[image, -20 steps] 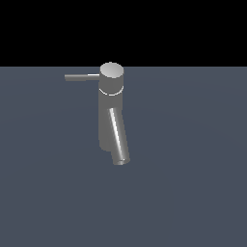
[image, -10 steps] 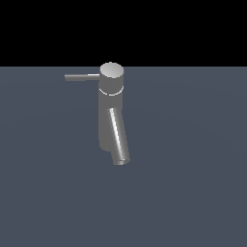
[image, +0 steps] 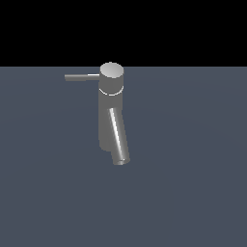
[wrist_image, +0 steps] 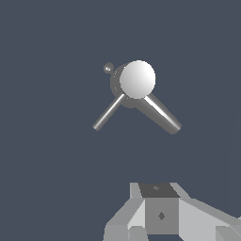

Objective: Turn on the faucet by rotating a designated handle.

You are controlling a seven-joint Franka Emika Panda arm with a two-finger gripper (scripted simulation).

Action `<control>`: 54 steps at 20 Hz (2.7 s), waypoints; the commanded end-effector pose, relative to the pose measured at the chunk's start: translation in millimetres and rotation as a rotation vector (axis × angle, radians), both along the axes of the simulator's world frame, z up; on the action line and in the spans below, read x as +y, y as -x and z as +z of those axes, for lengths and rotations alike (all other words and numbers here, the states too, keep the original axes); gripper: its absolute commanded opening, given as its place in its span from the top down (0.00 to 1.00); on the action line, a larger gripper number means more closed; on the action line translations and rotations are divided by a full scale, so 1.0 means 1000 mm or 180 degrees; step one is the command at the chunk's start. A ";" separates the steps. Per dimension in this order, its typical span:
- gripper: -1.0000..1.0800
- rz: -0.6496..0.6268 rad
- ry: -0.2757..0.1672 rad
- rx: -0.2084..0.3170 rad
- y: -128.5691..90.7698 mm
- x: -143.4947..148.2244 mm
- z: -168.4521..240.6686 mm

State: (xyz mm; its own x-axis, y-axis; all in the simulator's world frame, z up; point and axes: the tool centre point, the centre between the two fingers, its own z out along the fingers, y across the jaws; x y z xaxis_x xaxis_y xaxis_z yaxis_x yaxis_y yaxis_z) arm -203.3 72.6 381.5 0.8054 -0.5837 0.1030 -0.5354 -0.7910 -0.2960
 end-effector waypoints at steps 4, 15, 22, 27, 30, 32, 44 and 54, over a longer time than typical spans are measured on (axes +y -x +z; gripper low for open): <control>1.00 -0.0377 -0.0138 -0.0102 -0.018 0.012 -0.018; 1.00 -0.1073 -0.0396 -0.0292 -0.058 0.031 -0.050; 1.00 -0.1515 -0.0563 -0.0415 -0.087 0.040 -0.067; 1.00 -0.1794 -0.0670 -0.0493 -0.107 0.044 -0.077; 1.00 -0.1928 -0.0720 -0.0530 -0.117 0.045 -0.082; 1.00 -0.2003 -0.0748 -0.0552 -0.123 0.046 -0.084; 1.00 -0.2179 -0.0799 -0.0602 -0.137 0.046 -0.089; 1.00 -0.2179 -0.0799 -0.0602 -0.124 0.044 -0.098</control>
